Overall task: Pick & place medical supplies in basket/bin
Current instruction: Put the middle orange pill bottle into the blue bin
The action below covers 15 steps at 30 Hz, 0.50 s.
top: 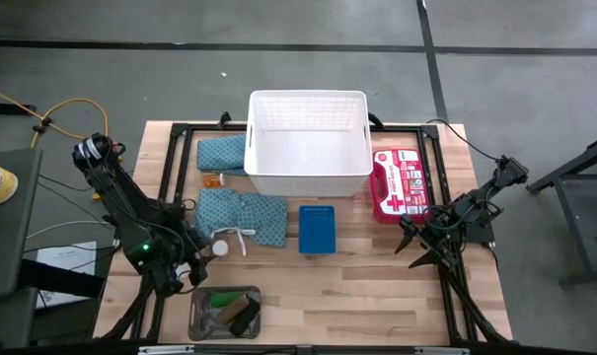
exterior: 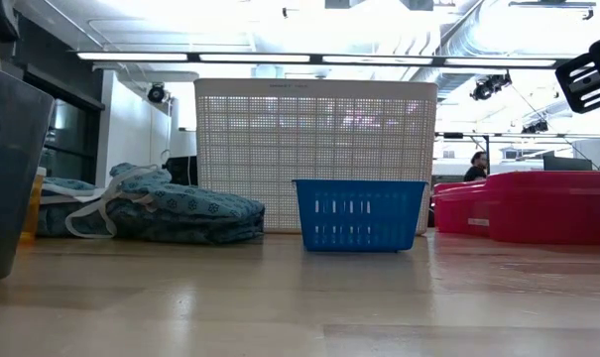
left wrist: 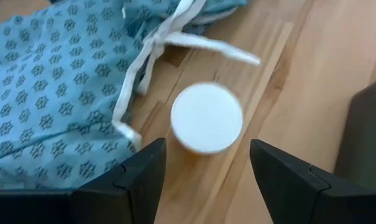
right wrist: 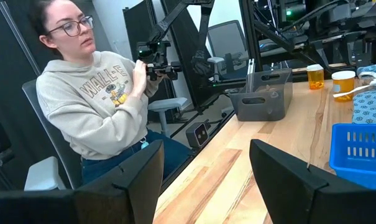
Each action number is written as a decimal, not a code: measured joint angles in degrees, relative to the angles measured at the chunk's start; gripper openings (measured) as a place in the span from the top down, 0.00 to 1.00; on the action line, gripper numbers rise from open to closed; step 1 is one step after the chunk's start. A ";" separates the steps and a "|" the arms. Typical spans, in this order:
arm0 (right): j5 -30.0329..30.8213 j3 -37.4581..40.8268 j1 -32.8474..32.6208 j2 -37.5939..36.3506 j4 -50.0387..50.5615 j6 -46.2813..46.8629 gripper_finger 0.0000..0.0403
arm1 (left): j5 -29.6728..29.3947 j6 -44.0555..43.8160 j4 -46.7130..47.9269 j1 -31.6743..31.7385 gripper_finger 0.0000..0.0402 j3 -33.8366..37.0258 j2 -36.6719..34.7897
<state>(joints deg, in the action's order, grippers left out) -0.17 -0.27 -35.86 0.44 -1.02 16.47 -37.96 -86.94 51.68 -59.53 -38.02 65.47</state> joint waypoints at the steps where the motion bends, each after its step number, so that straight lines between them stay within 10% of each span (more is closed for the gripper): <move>1: 0.00 0.00 -0.02 0.00 -0.02 0.00 0.44 | 0.30 -0.02 0.40 -0.11 0.44 0.00 0.00; 15: -0.01 -0.01 -0.02 0.00 -0.02 0.00 0.44 | 3.37 -0.19 0.31 -0.45 0.44 3.50 0.00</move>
<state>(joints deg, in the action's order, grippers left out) -0.18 -0.28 -35.88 0.45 -1.04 16.47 -34.59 -87.13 51.99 -59.99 -34.52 65.47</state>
